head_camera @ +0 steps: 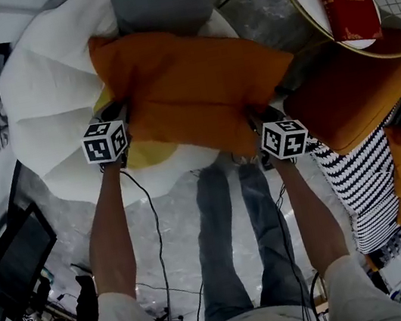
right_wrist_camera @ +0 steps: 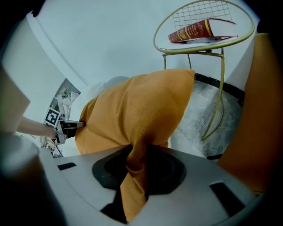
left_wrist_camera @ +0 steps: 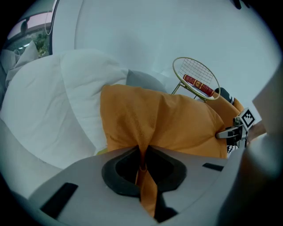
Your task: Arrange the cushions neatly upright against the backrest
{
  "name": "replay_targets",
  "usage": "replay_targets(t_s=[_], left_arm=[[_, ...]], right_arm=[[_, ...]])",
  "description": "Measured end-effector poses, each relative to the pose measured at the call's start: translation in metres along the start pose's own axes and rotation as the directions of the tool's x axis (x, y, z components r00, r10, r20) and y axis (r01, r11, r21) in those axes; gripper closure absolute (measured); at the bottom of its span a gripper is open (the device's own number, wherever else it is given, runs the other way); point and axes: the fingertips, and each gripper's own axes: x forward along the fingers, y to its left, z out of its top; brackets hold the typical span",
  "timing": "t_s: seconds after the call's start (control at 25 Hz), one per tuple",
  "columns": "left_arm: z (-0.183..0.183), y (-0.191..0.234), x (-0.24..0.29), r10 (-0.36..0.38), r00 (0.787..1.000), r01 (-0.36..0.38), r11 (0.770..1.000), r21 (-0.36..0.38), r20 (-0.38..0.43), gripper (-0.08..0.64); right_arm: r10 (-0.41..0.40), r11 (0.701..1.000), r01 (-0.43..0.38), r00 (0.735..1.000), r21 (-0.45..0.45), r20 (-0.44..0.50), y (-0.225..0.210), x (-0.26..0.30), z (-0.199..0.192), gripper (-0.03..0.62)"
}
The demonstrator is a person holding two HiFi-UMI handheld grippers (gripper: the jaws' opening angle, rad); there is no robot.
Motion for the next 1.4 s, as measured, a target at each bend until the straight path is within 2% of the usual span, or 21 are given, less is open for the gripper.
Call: replay_targets(t_s=[0.36, 0.52, 0.72, 0.92, 1.04, 1.16, 1.4], left_arm=[[0.004, -0.021, -0.034, -0.023, 0.997, 0.024, 0.999, -0.022, 0.077, 0.515], [0.005, -0.036, -0.057, -0.014, 0.991, 0.023, 0.997, -0.067, 0.132, 0.515], [0.017, -0.050, -0.070, -0.010, 0.985, 0.023, 0.997, -0.075, 0.173, 0.515], [0.014, -0.043, -0.092, 0.029, 0.974, 0.000, 0.992, -0.128, 0.226, 0.515], [-0.004, -0.023, -0.120, 0.088, 0.962, -0.040, 0.981, -0.189, 0.257, 0.514], [-0.029, 0.002, -0.149, 0.158, 0.947, -0.084, 0.962, -0.260, 0.279, 0.514], [-0.097, 0.048, -0.213, 0.291, 0.913, -0.155, 0.896, -0.417, 0.286, 0.514]], right_arm=[[0.005, 0.996, 0.001, 0.998, -0.084, 0.065, 0.008, -0.035, 0.023, 0.495], [0.006, 0.992, 0.006, 0.996, -0.129, 0.091, 0.014, -0.061, 0.035, 0.494], [0.013, 0.984, 0.008, 0.994, -0.180, 0.111, 0.012, -0.078, 0.057, 0.494], [0.050, 0.969, -0.022, 0.993, -0.246, 0.108, 0.028, -0.077, 0.075, 0.494], [0.097, 0.948, -0.062, 0.991, -0.312, 0.096, 0.058, -0.063, 0.084, 0.494], [0.151, 0.914, -0.115, 0.987, -0.388, 0.062, 0.096, -0.044, 0.091, 0.492], [0.243, 0.820, -0.232, 0.969, -0.523, -0.049, 0.187, -0.003, 0.090, 0.491]])
